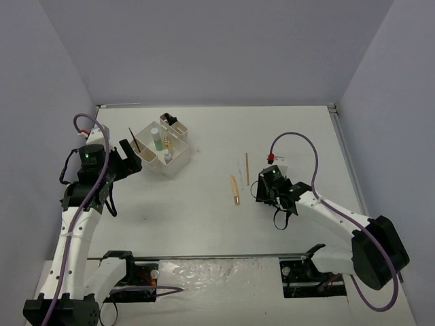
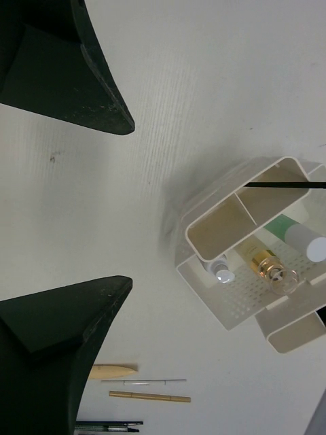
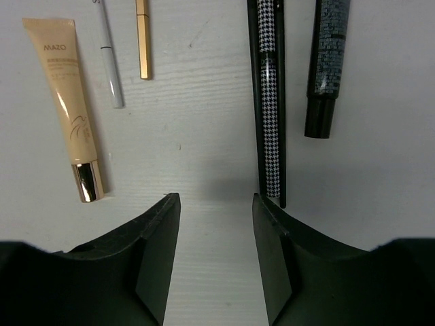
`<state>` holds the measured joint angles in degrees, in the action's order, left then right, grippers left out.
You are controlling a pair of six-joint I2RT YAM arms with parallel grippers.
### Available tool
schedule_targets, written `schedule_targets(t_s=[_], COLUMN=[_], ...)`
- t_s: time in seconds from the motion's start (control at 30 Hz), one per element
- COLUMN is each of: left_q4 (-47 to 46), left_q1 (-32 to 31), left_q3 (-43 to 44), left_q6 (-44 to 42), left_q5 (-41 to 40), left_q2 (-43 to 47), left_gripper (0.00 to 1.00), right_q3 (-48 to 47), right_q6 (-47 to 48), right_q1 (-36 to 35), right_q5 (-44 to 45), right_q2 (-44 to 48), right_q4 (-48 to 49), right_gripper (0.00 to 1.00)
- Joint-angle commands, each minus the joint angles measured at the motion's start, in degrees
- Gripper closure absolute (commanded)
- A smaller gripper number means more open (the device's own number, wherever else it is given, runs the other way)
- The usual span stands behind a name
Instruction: Organize the makeup
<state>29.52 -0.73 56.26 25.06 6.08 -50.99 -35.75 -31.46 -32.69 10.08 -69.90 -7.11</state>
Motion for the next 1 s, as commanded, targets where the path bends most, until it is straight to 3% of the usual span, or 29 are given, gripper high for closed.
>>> schedule_targets(t_s=[0.0,0.33,0.97], left_q4=[-1.3,-0.6,-0.8], left_q1=[0.1,0.2,0.2], left_q3=[1.8,1.7,1.6], left_q6=[-1.8,-2.0,-2.2], left_q5=[0.8,1.0,1.6], left_q2=[0.5,1.1,1.0], left_gripper=[0.18,0.18,0.18], right_q3=[-1.3,-2.7,-2.2], right_q6=[0.1,1.0,2.2], right_q1=[0.0,1.0,2.5], right_q5=[-0.5,2.1,3.6], right_q2=[-3.7,-10.8,-10.7], right_q4=[3.8,6.2,6.4], right_gripper=[0.57,0.60,0.65])
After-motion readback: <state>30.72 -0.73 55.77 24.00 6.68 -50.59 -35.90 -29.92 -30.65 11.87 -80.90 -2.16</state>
